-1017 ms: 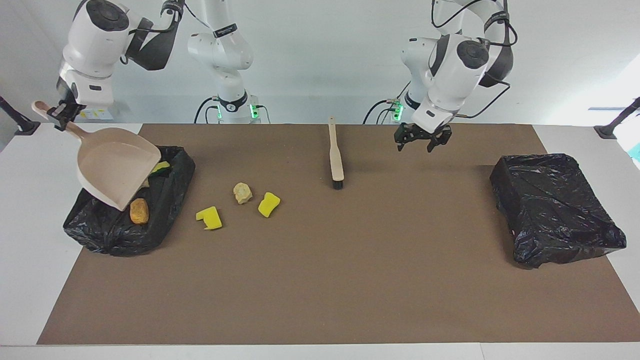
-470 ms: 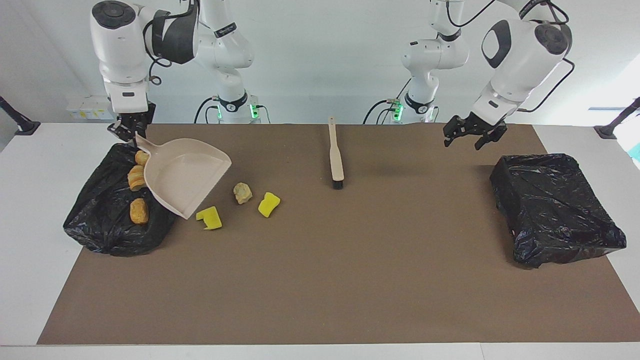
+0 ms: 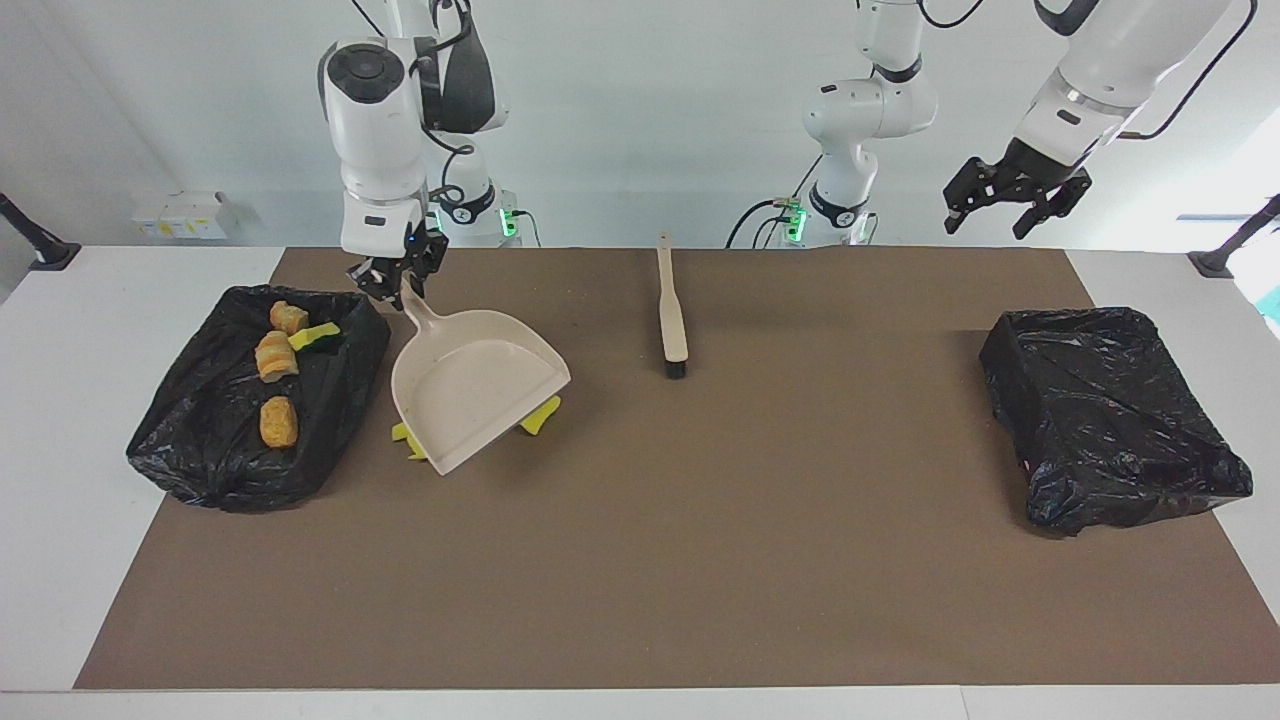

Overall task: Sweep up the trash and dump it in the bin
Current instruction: 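Bring the empty dustpan back to the table center with the right gripper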

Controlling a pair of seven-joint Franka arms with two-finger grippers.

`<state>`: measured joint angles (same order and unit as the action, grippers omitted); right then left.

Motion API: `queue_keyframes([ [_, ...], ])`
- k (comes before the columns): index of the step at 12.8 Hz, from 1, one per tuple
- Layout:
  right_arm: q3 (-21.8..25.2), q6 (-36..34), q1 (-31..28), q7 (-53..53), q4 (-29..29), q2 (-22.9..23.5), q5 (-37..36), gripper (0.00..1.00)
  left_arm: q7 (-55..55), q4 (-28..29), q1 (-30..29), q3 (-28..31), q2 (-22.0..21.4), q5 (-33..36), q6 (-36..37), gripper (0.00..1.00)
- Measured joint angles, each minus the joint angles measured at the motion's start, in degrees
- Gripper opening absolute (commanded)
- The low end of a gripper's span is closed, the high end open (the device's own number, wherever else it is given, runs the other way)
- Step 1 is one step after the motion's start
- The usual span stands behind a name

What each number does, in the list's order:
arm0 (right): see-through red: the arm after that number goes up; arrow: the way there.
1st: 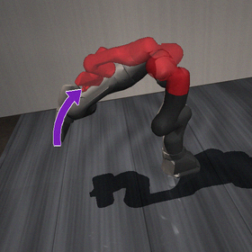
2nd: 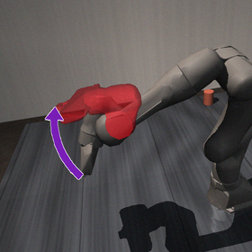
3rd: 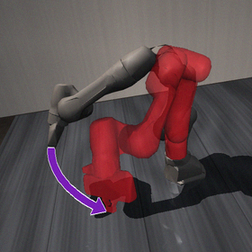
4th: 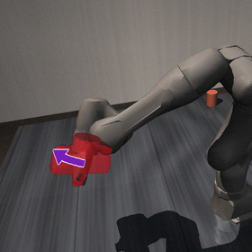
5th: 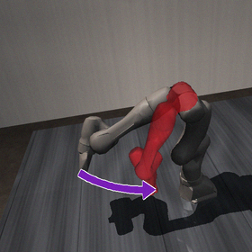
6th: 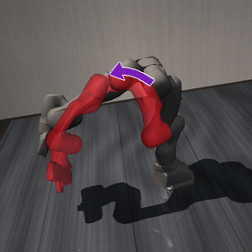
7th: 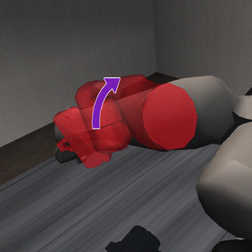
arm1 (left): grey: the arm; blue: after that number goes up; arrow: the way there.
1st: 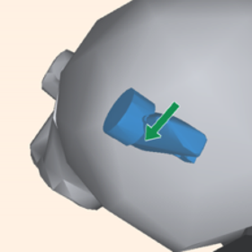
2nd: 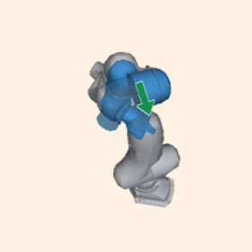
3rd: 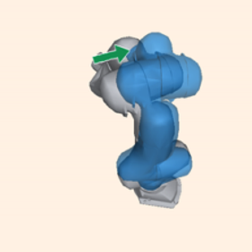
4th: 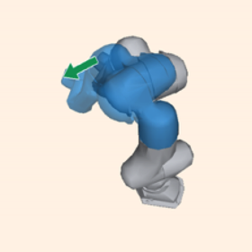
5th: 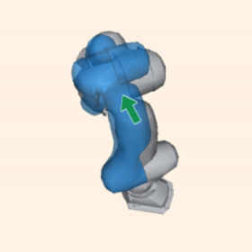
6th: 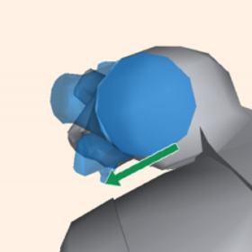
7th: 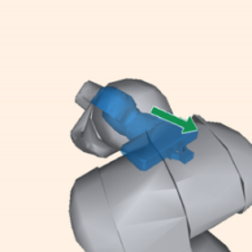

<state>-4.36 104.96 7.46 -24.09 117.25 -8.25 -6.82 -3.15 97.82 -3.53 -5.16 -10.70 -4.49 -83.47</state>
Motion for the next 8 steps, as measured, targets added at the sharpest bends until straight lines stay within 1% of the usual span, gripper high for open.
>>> queue_keyframes([
  [2, -0.07, 0.02, 3.50, 10.78, -3.71, 3.94, 3.73, 0.00, 0.00, -3.15, 0.00, -0.05, 2.27, 0.27, 1.23, 1.00],
  [3, -0.10, 0.11, 5.27, 16.58, -5.77, 6.05, 5.07, 0.00, 0.00, -3.84, 0.00, -0.12, 3.16, 0.31, 1.25, 1.00],
  [6, -0.18, 1.32, 12.60, 35.67, -12.47, 12.73, 6.37, 0.00, 0.00, -3.84, 0.01, -0.37, 3.92, 0.32, 1.58, 1.00],
  [8, -0.21, 3.68, 15.42, 43.47, -15.10, 16.39, 6.38, 0.00, 0.00, -3.84, 0.00, -0.36, 3.88, 0.35, 1.58, 1.00],
])
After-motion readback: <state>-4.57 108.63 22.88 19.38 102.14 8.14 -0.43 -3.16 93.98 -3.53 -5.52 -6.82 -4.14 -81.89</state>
